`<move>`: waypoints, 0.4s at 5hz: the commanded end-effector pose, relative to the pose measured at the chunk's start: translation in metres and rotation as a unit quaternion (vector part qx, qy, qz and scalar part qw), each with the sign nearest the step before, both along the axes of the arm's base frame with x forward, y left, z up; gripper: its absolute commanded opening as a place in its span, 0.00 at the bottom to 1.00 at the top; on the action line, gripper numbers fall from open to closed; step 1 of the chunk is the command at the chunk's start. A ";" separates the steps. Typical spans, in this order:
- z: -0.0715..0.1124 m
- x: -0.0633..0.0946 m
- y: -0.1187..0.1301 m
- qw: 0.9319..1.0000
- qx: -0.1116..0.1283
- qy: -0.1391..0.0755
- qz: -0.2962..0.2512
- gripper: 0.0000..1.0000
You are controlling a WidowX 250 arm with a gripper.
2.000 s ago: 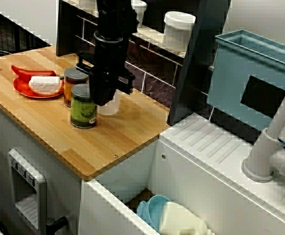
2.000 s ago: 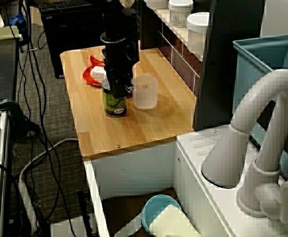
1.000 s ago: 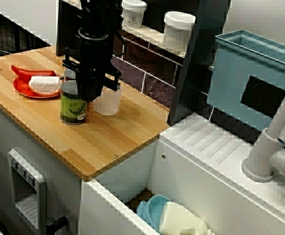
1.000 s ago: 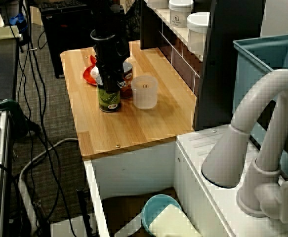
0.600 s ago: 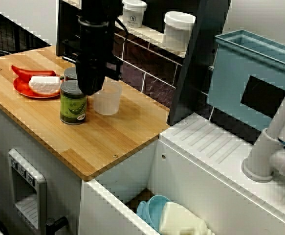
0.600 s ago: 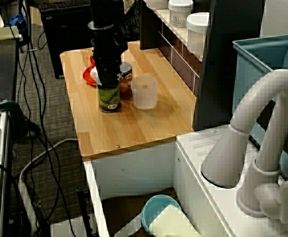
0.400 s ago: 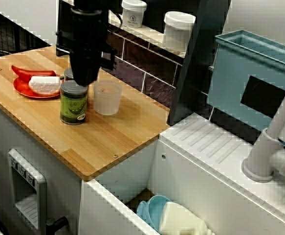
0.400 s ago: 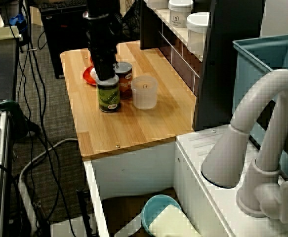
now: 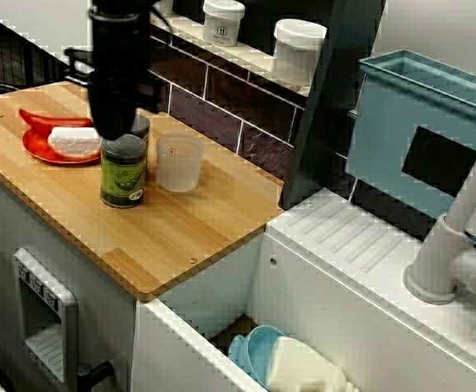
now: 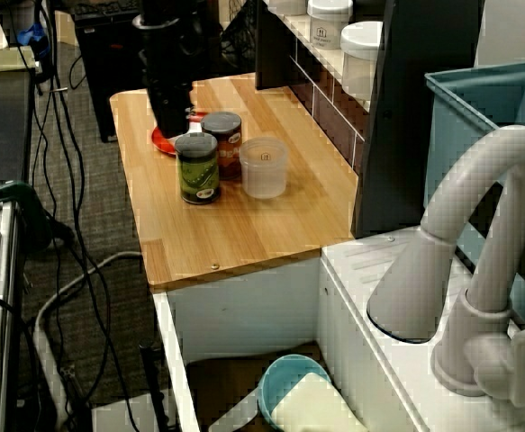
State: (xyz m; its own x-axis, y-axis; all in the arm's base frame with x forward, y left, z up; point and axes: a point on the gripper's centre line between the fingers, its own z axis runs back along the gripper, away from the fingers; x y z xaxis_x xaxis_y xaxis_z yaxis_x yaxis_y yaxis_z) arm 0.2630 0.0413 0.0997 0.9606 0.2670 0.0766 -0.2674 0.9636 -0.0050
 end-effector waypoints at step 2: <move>0.000 -0.007 0.040 0.999 0.033 -0.028 0.022 0.00</move>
State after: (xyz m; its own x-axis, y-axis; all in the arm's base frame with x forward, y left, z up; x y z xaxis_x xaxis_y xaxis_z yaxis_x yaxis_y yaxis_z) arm 0.2541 0.0757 0.0887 0.9458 0.3022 0.1190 -0.3086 0.9504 0.0395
